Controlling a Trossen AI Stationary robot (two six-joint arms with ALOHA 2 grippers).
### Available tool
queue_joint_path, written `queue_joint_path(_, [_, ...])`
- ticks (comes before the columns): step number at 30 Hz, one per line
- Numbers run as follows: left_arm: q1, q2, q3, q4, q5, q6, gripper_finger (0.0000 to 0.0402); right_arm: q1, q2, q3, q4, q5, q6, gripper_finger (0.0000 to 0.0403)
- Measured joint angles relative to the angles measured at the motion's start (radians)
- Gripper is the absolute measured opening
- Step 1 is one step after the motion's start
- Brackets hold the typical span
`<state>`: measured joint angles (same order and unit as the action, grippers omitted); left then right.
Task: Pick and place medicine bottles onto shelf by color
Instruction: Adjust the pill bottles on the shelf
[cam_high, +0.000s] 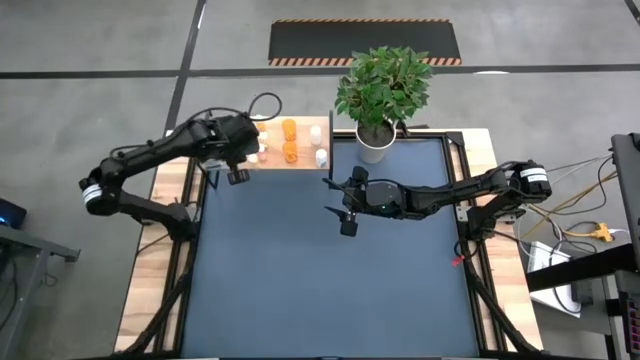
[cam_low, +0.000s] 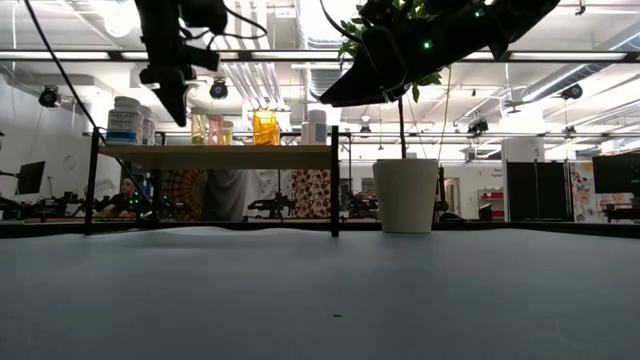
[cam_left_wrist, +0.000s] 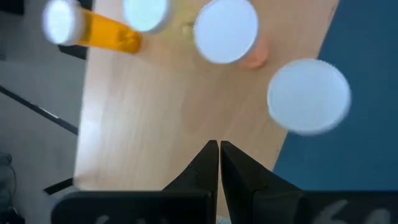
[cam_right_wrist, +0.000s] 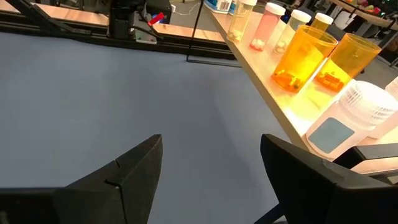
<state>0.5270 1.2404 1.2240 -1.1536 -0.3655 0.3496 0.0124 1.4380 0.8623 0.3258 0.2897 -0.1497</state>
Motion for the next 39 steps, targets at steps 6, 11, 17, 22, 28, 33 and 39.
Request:
queue_joint_path(6, [0.0,0.043,0.0,0.001,0.027,0.005,0.0,0.0,0.0,0.0,-0.006,0.0,-0.001,0.026])
queue_joint_path(11, [0.0,0.051,0.0,0.01,0.046,0.001,0.0,0.0,0.0,0.0,-0.008,0.0,-0.003,0.026])
queue_joint_path(17, [0.0,0.033,0.001,0.022,0.047,-0.003,0.0,0.0,0.0,0.0,-0.008,0.0,-0.007,0.026])
queue_joint_path(22, [0.0,0.03,0.001,0.027,0.047,-0.012,0.0,0.0,0.0,0.0,-0.008,0.0,-0.007,0.026])
queue_joint_path(28, [0.0,0.029,0.0,0.063,0.086,-0.014,0.0,0.0,0.0,0.0,-0.008,0.0,-0.007,0.026])
queue_joint_path(33, [0.0,0.029,0.019,0.057,0.06,-0.029,0.0,0.0,0.0,0.0,-0.016,0.0,-0.006,0.026])
queue_joint_path(39, [0.0,0.007,0.064,-0.072,0.023,-0.102,0.0,0.0,0.0,0.0,-0.017,0.0,-0.004,0.026])
